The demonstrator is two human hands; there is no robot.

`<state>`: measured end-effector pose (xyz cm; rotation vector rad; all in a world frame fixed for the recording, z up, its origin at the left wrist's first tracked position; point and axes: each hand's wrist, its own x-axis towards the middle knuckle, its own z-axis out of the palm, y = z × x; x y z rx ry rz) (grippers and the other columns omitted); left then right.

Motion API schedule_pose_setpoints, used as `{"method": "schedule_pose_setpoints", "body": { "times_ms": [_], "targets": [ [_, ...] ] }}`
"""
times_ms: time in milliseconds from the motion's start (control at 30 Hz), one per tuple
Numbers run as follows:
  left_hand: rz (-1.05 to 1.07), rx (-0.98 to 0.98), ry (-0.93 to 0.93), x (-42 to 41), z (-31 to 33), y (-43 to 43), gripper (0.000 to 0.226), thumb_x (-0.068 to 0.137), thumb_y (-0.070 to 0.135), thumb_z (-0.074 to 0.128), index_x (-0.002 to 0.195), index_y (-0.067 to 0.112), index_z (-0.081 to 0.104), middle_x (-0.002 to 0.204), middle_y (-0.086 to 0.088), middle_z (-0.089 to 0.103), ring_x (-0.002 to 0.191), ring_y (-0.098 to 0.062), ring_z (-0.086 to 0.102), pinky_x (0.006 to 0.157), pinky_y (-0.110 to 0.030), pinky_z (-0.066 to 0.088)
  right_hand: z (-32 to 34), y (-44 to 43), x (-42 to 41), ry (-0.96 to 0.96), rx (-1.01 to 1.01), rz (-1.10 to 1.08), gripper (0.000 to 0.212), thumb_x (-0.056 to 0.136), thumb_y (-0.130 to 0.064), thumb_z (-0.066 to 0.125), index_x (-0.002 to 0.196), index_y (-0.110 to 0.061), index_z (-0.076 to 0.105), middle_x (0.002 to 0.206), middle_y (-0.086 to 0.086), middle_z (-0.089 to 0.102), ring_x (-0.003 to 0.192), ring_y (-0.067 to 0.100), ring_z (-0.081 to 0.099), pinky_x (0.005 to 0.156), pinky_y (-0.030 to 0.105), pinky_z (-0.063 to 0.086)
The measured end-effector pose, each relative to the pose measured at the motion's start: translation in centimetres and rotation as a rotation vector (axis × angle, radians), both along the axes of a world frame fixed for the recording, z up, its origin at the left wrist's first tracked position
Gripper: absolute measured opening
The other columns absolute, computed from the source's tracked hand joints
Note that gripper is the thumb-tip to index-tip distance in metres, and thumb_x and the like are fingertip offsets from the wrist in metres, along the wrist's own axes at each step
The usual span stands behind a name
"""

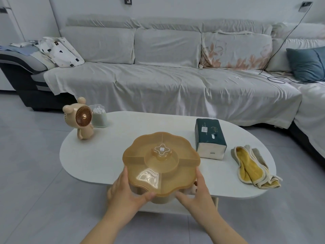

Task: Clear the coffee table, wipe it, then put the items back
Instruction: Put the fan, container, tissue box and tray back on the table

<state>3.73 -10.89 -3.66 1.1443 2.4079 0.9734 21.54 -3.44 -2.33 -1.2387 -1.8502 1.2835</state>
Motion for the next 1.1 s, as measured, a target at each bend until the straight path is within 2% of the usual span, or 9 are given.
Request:
{"method": "schedule_pose_setpoints", "body": {
  "times_ms": [67, 100, 167, 300, 433, 733, 967, 1100],
  "targets": [
    [-0.068, 0.022, 0.019, -0.2, -0.3, 0.2, 0.111, 0.060, 0.050, 0.073, 0.142, 0.020, 0.005, 0.149, 0.001, 0.028, 0.136, -0.017, 0.027, 0.114, -0.037, 0.007, -0.3, -0.2, 0.0, -0.150, 0.054, 0.056, 0.091, 0.073, -0.022, 0.074, 0.142, -0.024, 0.015, 0.148, -0.003, 0.025, 0.136, 0.008, 0.025, 0.112, 0.023, 0.028],
    [-0.083, 0.022, 0.018, -0.3, -0.3, 0.4, 0.110, 0.062, 0.048, 0.073, 0.142, 0.020, 0.003, 0.150, 0.001, 0.025, 0.137, -0.016, 0.025, 0.115, -0.036, 0.001, -0.4, 0.0, -0.2, -0.196, 0.082, 0.056, 0.094, 0.074, -0.025, 0.073, 0.144, -0.019, 0.010, 0.153, 0.001, 0.017, 0.140, 0.014, 0.017, 0.115, 0.027, 0.021],
    [-0.107, 0.022, 0.021, -0.7, -0.1, 1.6, 0.105, 0.066, 0.045, 0.070, 0.142, 0.019, 0.003, 0.151, 0.000, 0.024, 0.138, -0.014, 0.022, 0.116, -0.036, -0.001, -0.5, 1.0, -0.8, -0.227, 0.120, 0.027, 0.091, 0.078, -0.029, 0.068, 0.145, -0.016, 0.008, 0.156, 0.002, 0.008, 0.143, 0.015, 0.009, 0.115, 0.026, 0.014],
    [-0.133, -0.012, 0.046, -1.7, 0.7, 4.5, 0.097, 0.072, 0.042, 0.067, 0.142, 0.016, 0.005, 0.150, -0.004, 0.026, 0.138, -0.018, 0.022, 0.117, -0.040, 0.005, -0.5, 3.8, -2.5, -0.272, 0.146, -0.007, 0.086, 0.083, -0.033, 0.062, 0.145, -0.016, 0.005, 0.157, 0.003, -0.001, 0.144, 0.016, 0.004, 0.115, 0.025, 0.011],
    [-0.145, -0.060, 0.069, -2.9, 0.9, 6.9, 0.093, 0.076, 0.041, 0.063, 0.142, 0.016, 0.003, 0.151, -0.006, 0.023, 0.139, -0.022, 0.021, 0.117, -0.042, 0.009, -0.8, 6.6, -3.7, -0.306, 0.151, -0.010, 0.078, 0.087, -0.032, 0.056, 0.146, -0.018, 0.006, 0.157, 0.006, -0.001, 0.144, 0.018, 0.006, 0.115, 0.026, 0.011],
    [-0.136, -0.048, 0.069, -3.5, 0.2, 11.2, 0.097, 0.078, 0.039, 0.062, 0.141, 0.013, -0.007, 0.155, -0.005, 0.009, 0.141, -0.021, 0.013, 0.117, -0.041, 0.006, -1.6, 10.7, -4.9, -0.251, 0.175, -0.055, 0.073, 0.090, -0.022, 0.051, 0.146, -0.020, 0.004, 0.157, 0.007, 0.008, 0.144, 0.019, 0.010, 0.117, 0.031, 0.014],
    [-0.122, -0.011, 0.080, -3.7, -0.2, 11.5, 0.101, 0.074, 0.040, 0.065, 0.142, 0.014, -0.005, 0.154, -0.005, 0.012, 0.140, -0.023, 0.017, 0.115, -0.044, 0.013, -2.1, 10.8, -5.1, -0.233, 0.207, -0.068, 0.073, 0.090, -0.021, 0.051, 0.146, -0.021, 0.003, 0.157, 0.007, 0.007, 0.144, 0.019, 0.010, 0.116, 0.032, 0.017],
    [-0.119, -0.003, 0.077, -3.4, -0.5, 10.8, 0.098, 0.077, 0.043, 0.061, 0.141, 0.018, -0.009, 0.154, -0.004, 0.014, 0.140, -0.022, 0.018, 0.114, -0.045, 0.016, -2.0, 10.2, -5.0, -0.239, 0.232, -0.070, 0.078, 0.089, -0.020, 0.054, 0.145, -0.021, 0.001, 0.157, 0.006, 0.007, 0.144, 0.018, 0.009, 0.115, 0.030, 0.015]
  ]
}}
